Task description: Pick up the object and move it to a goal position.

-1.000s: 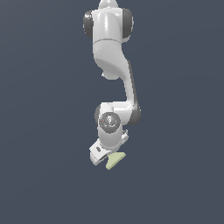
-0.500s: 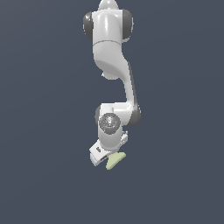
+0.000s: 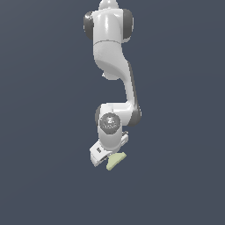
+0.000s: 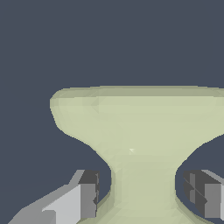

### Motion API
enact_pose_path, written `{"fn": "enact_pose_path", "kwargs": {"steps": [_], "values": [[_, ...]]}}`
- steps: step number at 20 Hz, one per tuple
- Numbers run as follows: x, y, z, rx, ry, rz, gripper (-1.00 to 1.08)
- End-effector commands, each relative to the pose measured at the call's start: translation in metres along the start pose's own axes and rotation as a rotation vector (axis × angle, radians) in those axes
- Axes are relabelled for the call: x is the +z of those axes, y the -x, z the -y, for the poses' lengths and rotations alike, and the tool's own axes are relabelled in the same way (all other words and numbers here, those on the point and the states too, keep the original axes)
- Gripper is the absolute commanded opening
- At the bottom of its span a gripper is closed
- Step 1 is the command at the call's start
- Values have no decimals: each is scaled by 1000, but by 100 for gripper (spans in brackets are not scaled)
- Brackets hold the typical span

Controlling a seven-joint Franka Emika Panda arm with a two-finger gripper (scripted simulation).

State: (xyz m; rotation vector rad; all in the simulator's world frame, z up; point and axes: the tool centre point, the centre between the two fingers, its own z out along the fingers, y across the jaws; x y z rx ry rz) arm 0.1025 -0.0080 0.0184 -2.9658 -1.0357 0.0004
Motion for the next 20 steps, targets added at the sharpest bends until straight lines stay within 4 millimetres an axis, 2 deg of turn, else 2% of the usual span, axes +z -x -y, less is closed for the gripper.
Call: {"fn": "enact_pose_path", "kwargs": {"steps": [1,6,11,20], "values": [[0,3,0,0,0,0,-100],[-2,16,0,0,0,0,-100],[-4,38,-1,0,0,0,-100],[-11,102,-2,1,0,0,-100]]}}
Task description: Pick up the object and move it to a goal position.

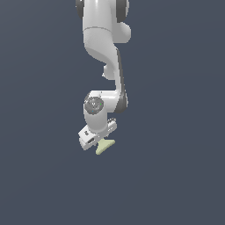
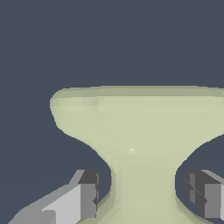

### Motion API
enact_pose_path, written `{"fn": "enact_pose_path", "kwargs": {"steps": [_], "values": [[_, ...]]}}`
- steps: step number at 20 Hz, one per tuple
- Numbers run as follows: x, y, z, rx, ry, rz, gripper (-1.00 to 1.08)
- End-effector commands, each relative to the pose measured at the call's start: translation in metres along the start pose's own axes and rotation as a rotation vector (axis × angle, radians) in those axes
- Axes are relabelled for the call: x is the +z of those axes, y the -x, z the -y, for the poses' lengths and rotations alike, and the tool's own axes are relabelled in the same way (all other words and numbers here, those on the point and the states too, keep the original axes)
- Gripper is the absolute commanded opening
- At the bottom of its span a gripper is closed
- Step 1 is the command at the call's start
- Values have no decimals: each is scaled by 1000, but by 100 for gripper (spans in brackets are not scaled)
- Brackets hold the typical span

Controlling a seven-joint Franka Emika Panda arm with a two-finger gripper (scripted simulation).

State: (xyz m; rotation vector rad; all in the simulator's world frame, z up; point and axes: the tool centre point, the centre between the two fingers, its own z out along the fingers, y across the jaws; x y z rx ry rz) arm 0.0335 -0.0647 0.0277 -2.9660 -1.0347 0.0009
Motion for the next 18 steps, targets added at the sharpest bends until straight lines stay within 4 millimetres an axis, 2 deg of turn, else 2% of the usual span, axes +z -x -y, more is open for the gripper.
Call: {"fn": "enact_pose_path", "kwargs": {"steps": [1,18], "values": [[-2,21,0,0,0,0,-100],[-19,179,-6,0,0,0,-100]]}}
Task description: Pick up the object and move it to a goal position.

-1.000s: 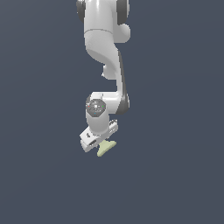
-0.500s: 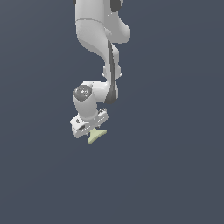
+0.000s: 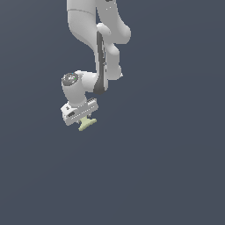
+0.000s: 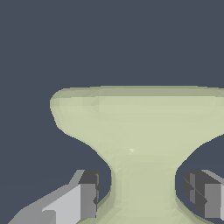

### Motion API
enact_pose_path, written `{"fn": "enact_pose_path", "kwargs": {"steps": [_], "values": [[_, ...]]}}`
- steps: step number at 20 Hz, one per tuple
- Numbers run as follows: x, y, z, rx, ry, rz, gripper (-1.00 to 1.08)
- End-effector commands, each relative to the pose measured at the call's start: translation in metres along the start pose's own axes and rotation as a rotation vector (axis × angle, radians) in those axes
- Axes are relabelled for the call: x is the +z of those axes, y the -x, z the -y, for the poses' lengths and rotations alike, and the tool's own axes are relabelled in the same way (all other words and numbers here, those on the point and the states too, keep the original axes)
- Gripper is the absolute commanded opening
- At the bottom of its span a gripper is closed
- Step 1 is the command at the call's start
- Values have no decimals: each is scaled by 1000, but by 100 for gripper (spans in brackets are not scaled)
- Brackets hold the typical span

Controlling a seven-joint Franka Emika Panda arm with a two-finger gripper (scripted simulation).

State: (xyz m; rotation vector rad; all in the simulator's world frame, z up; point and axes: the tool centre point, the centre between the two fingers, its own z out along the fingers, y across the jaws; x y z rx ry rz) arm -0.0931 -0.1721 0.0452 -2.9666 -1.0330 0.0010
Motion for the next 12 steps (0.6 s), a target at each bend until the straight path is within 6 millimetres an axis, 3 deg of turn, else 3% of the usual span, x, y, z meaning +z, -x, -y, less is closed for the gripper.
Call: {"fn": "enact_pose_path", "kwargs": {"steps": [1,7,12], "values": [[-2,20,-1,-1,0,0,-100],[-6,52,-4,-1,0,0,-100],[-7,60,-5,-1,0,0,-100]]}}
